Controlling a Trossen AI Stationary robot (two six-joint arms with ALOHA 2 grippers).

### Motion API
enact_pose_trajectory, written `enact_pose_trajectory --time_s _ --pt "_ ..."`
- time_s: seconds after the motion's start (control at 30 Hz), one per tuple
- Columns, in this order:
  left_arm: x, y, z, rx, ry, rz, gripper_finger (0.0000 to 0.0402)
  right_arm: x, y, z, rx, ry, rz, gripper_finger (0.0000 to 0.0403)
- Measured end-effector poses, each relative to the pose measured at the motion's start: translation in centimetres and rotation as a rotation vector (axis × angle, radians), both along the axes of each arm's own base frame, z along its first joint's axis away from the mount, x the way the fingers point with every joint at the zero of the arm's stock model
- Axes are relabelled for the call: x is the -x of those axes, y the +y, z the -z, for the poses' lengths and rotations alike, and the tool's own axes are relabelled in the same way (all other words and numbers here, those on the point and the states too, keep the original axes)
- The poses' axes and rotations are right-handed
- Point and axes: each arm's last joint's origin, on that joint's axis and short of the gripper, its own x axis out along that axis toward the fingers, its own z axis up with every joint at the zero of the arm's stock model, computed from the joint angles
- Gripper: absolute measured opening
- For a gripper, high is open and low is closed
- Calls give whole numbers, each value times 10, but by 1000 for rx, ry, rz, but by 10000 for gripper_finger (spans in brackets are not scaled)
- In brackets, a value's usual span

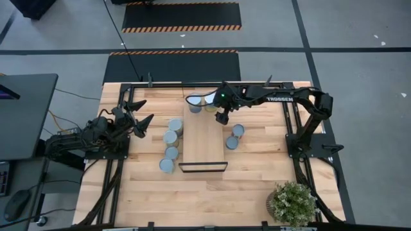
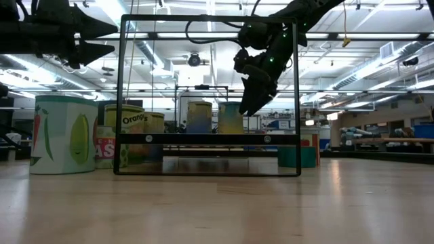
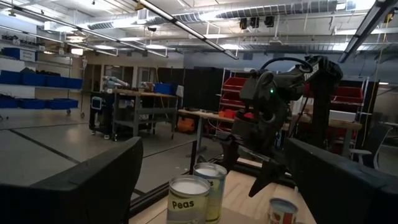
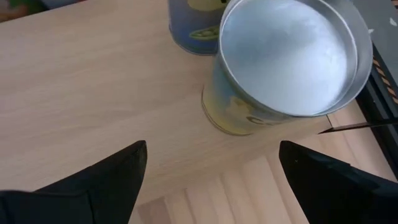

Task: Pick and place cans onto a shelf
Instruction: Adjust the canned carrot on the shelf, then put the canned peaches onto the shelf

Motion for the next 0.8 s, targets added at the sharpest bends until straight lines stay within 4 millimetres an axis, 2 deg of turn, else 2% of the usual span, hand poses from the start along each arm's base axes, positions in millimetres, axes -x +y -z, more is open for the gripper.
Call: enact_pose_trajectory --time_s 0.17,0.33,0.5,0.67,0.8 --pt "0 0 0 0 2 0 396 1 3 1 -6 23 1 373" --pt "-1 0 2 0 28 -1 396 0 15 -3 -4 38 -36 373" --pt "-3 0 11 -12 137 -7 396 -10 39 -13 43 39 -122 373" --pt "-3 0 12 -9 144 15 396 -23 62 -28 102 -29 -200 373" --pt "-4 -1 12 -11 142 40 396 -32 73 -29 113 -92 -237 373"
